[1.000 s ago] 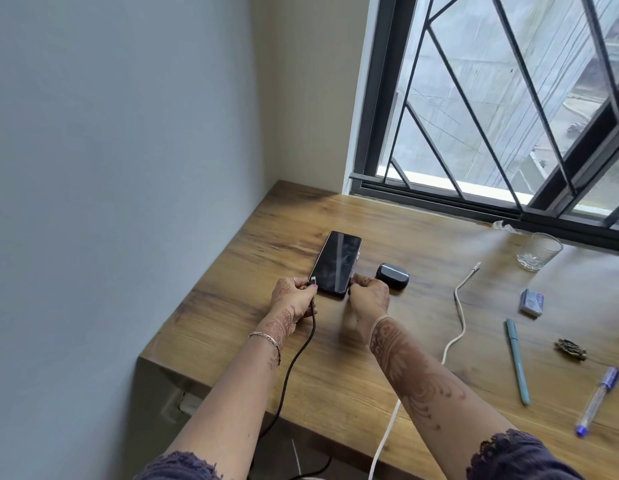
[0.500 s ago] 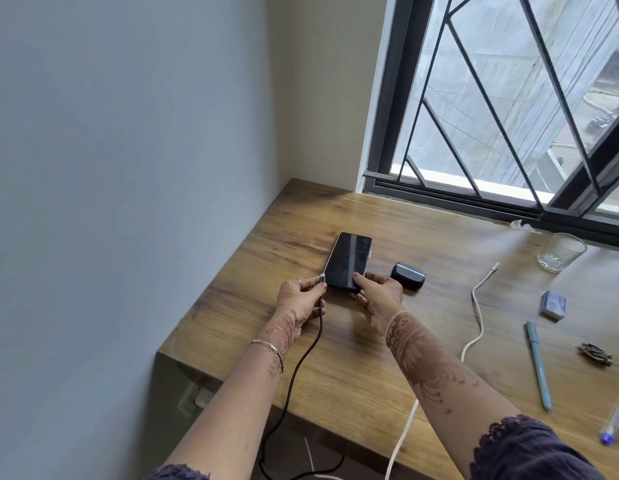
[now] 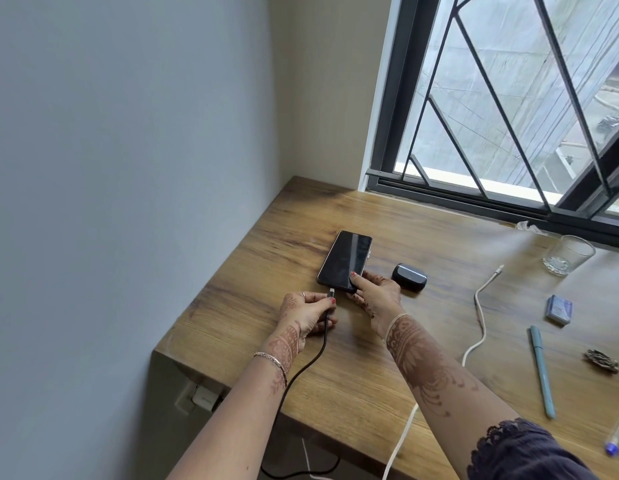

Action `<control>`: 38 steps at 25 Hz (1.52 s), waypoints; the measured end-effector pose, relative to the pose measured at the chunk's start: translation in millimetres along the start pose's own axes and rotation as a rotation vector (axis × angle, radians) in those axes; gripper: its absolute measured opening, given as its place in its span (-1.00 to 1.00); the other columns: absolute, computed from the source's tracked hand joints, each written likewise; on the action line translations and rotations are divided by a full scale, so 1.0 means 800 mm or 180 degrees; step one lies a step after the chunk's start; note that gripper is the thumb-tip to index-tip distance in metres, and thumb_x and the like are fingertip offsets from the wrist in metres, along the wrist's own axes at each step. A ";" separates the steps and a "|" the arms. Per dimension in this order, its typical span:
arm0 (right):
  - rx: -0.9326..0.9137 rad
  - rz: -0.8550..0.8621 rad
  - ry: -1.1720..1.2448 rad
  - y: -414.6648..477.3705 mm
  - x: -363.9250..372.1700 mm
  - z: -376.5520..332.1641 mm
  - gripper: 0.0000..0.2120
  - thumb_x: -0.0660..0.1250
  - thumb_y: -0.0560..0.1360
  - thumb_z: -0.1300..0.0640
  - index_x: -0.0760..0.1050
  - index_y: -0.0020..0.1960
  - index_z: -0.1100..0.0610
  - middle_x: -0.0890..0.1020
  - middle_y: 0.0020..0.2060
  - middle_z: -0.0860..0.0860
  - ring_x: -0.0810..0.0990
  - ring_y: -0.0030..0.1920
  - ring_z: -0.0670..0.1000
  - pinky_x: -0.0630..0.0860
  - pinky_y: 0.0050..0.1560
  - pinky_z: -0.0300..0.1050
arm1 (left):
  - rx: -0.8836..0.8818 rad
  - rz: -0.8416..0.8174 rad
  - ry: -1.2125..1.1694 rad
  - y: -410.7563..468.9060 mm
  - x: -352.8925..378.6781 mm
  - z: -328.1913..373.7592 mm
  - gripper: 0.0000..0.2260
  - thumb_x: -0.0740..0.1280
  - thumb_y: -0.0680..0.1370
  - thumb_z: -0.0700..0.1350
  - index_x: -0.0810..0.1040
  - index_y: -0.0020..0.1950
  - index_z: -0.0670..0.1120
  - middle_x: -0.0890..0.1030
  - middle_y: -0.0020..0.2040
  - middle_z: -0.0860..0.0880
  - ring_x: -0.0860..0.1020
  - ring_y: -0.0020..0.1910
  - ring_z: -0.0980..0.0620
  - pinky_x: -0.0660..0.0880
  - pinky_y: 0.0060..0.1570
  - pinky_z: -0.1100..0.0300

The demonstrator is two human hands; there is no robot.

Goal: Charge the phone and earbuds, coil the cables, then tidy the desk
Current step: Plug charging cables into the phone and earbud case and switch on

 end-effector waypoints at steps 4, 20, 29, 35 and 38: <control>-0.0011 -0.0005 -0.0061 0.000 0.000 0.000 -0.72 0.47 0.43 0.25 0.58 0.12 0.23 0.69 -0.05 0.13 0.69 -0.05 0.05 0.65 -0.22 -0.23 | 0.0015 -0.0036 -0.0050 0.002 0.002 0.000 -0.87 0.42 0.48 -0.26 0.58 0.01 -0.25 0.64 -0.26 -0.14 0.59 -0.50 0.08 0.55 -0.50 0.27; 0.0090 0.0086 -0.0065 0.001 -0.002 -0.007 -0.83 0.48 0.39 0.33 0.52 -0.13 0.17 0.65 -0.25 0.11 0.67 -0.26 0.02 0.58 -0.44 -0.24 | -0.0032 0.0145 -0.0514 0.006 0.003 0.005 -0.76 0.47 0.40 -0.35 0.45 -0.09 -0.17 0.65 -0.34 -0.17 0.59 -0.54 0.03 0.51 -0.55 0.29; 0.0224 0.0032 -0.0103 0.004 -0.004 -0.006 -0.78 0.49 0.38 0.33 0.51 -0.06 0.19 0.66 -0.19 0.15 0.69 -0.16 0.09 0.60 -0.42 -0.20 | -0.0096 0.0076 -0.0411 0.007 -0.001 0.005 -0.72 0.48 0.39 -0.34 0.43 -0.05 -0.14 0.67 -0.36 -0.16 0.61 -0.51 0.01 0.53 -0.54 0.27; 0.0244 0.0141 -0.0138 0.006 -0.007 -0.004 -0.78 0.51 0.37 0.32 0.50 -0.10 0.16 0.66 -0.20 0.14 0.70 -0.13 0.11 0.65 -0.33 -0.14 | -0.0080 0.0108 -0.0369 0.007 0.005 0.009 -0.72 0.47 0.40 -0.35 0.40 -0.09 -0.14 0.65 -0.42 -0.14 0.59 -0.55 0.03 0.50 -0.58 0.29; 0.0244 0.0150 -0.0109 0.008 -0.007 -0.003 -0.78 0.50 0.37 0.33 0.49 -0.09 0.16 0.65 -0.18 0.15 0.70 -0.12 0.12 0.66 -0.32 -0.12 | -0.0077 0.0177 -0.0431 0.008 0.005 0.008 -0.71 0.47 0.39 -0.36 0.40 -0.09 -0.15 0.64 -0.41 -0.16 0.59 -0.55 0.02 0.49 -0.59 0.30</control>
Point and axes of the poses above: each hand's wrist, its own y-axis towards the middle knuckle, its own x-axis out of the palm, z = x × y, the point moved 5 cm from there along y, towards the middle knuckle
